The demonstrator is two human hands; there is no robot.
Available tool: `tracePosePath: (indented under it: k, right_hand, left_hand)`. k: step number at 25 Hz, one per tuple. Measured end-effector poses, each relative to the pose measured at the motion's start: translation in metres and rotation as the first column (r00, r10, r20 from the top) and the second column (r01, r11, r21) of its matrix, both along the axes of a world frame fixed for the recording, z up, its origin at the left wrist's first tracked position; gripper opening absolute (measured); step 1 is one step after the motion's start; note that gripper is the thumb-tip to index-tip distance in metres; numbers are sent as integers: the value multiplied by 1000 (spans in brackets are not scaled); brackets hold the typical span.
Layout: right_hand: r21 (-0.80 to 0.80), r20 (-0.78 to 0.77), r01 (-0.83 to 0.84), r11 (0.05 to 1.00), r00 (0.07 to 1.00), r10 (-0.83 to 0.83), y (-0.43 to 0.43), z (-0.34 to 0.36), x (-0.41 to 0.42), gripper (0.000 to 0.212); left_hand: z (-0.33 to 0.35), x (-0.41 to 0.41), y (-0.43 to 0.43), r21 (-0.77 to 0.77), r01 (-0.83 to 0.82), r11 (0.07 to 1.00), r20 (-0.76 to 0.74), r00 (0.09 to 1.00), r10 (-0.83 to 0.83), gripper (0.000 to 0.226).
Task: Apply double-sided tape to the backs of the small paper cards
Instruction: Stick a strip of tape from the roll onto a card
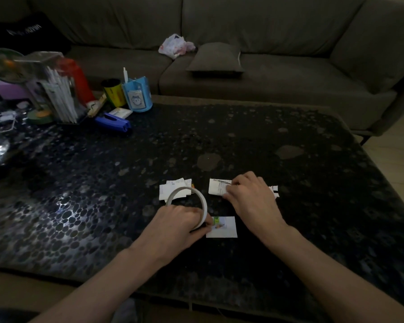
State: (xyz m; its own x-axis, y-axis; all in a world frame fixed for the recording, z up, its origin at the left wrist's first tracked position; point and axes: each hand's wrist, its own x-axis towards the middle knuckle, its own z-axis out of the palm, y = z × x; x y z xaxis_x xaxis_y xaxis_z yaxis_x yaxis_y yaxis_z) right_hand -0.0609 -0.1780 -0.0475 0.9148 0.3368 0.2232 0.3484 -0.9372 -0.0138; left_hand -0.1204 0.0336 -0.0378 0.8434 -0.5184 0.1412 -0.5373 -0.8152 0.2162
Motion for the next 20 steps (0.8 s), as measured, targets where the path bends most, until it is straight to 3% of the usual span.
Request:
tracePosePath:
  k: [7, 12, 14, 17, 20]
  right_hand:
    - [-205, 0, -118, 972, 993, 120, 0, 4, -6, 38]
    - [-145, 66, -118, 982, 990, 128, 0, 19, -15, 27]
    - [-65, 145, -143, 987, 978, 152, -3, 24, -19, 25]
    - [6, 261, -263, 965, 932, 252, -3, 21, -28, 19]
    - [12, 337, -358, 934, 880, 333, -5, 19, -36, 16]
  left_hand:
    - [0, -1, -1, -110, -35, 993, -26, 999, 33, 20]
    - [-3, -2, 1, -277, -124, 953, -17, 992, 124, 18]
    - [-1, 1, 0, -419, -241, 876, -75, 970, 231, 16]
    - [5, 8, -4, -618, -409, 671, -256, 912, 320, 22]
    - [9, 15, -6, -662, -524, 536, -443, 850, 283, 29]
